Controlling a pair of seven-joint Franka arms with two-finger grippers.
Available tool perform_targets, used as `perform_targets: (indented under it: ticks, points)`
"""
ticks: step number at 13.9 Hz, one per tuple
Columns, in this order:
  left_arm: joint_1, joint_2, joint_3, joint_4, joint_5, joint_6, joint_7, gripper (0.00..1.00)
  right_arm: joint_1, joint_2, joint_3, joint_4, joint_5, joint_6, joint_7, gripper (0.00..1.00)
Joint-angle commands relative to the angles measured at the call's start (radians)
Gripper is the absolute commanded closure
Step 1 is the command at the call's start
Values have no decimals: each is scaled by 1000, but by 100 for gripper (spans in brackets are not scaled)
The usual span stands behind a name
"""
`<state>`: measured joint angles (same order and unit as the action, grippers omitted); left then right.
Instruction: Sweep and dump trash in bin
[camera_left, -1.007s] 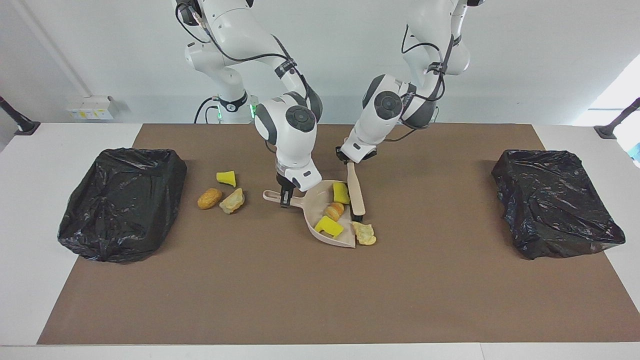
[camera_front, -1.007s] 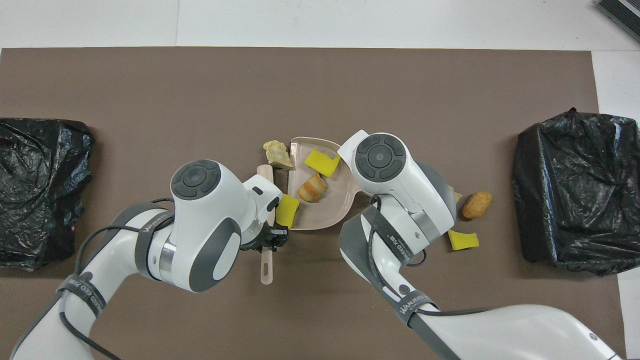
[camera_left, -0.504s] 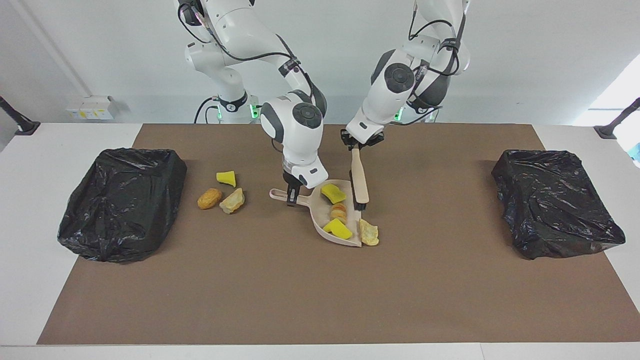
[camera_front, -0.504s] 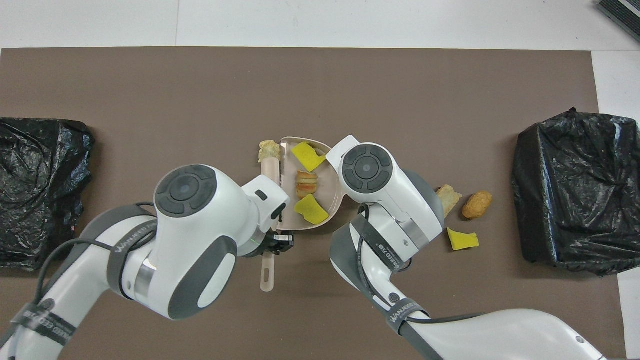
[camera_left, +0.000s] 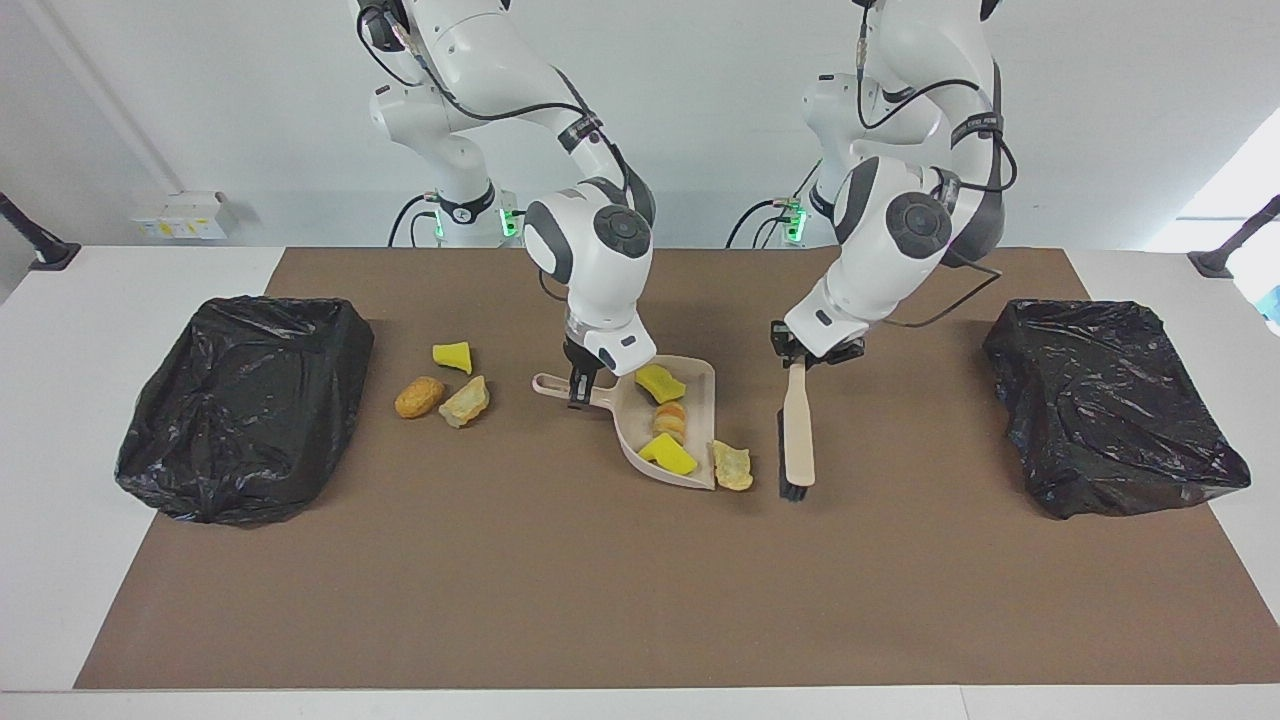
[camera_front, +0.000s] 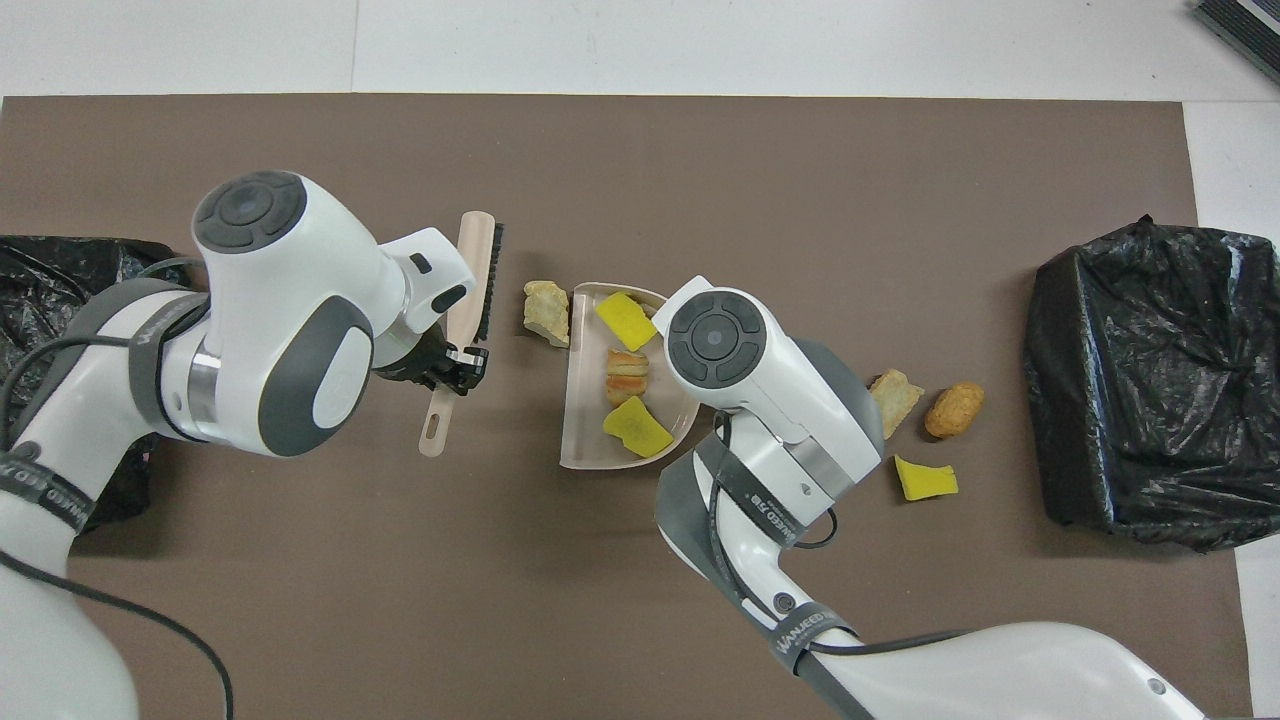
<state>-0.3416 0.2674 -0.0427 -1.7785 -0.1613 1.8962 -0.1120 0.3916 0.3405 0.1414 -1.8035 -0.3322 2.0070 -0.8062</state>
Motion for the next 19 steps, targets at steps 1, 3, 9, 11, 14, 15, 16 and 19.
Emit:
perform_targets:
  ticks: [1,3,9,11,14,15,16,19]
  points:
    - [-22,64,-6,30,22,58,-1,100,-4,-5,12,7,-51,-50,24,100]
    - [-39,59,-8,-2,20,81,-2,100,-4,-5,12,7,-51,-50,27,100]
    - [-48,-3,-14,-94,-22,-52,3,100,-28,2,17,-32,44,57,12,100]
    - [-54,-49,-14,-114,-69,-81,3,100,-48,6,15,-53,115,123,-25,100]
    - [-131,-79,-14,-117,-136,-105,-95,100,-54,11,15,-50,226,141,-74,100]
    - [-151,-83,-13,-119,-136,-105,-113,100,-56,12,15,-50,249,157,-89,100]
    - [-151,-83,-11,-116,-136,-111,-110,100,-59,15,15,-43,261,162,-102,100]
    - [-123,-149,-5,-104,-135,-130,-95,100,-88,-3,15,-30,268,148,-142,100]
